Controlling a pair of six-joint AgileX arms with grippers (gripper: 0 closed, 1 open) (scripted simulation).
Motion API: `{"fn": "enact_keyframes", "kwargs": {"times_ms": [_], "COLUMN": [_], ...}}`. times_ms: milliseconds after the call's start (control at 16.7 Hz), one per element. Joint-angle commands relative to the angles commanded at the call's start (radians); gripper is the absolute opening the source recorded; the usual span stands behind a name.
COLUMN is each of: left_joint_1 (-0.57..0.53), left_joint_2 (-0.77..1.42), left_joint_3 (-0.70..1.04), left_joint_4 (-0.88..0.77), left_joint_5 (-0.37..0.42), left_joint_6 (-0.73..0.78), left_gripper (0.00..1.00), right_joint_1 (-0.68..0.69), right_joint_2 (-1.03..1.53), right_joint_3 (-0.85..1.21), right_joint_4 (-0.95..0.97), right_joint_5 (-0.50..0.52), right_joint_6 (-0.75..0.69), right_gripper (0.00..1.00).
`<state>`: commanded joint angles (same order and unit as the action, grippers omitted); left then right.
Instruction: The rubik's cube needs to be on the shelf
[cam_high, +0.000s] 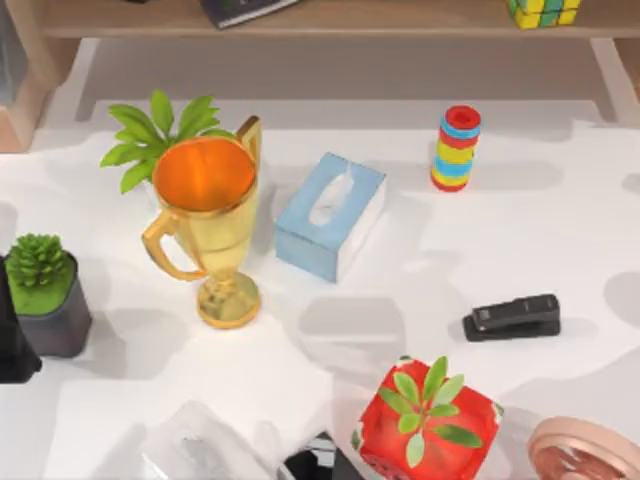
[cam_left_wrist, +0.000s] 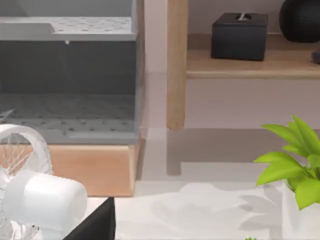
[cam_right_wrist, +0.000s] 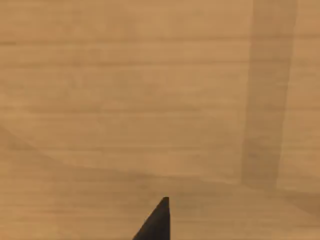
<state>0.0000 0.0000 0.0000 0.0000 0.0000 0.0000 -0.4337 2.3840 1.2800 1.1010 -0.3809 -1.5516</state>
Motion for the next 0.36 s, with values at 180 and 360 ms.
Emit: {"fn": "enact_keyframes", "kwargs": {"times_ms": [180,360], "left_joint_1": [0.0,0.0], "left_joint_2": [0.0,0.0], "left_joint_3": [0.0,0.0], "left_joint_4": [0.0,0.0], "left_joint_5": [0.0,0.0], "left_joint_6": [0.0,0.0], "left_gripper": [1.0,1.0], "right_joint_1": [0.0,0.0], "right_joint_2": [0.0,0.0], "right_joint_3": [0.0,0.0], "right_joint_4": [0.0,0.0], "right_joint_5": [0.0,0.0], "right_joint_6": [0.0,0.0], "right_gripper": [1.0,1.0]}}
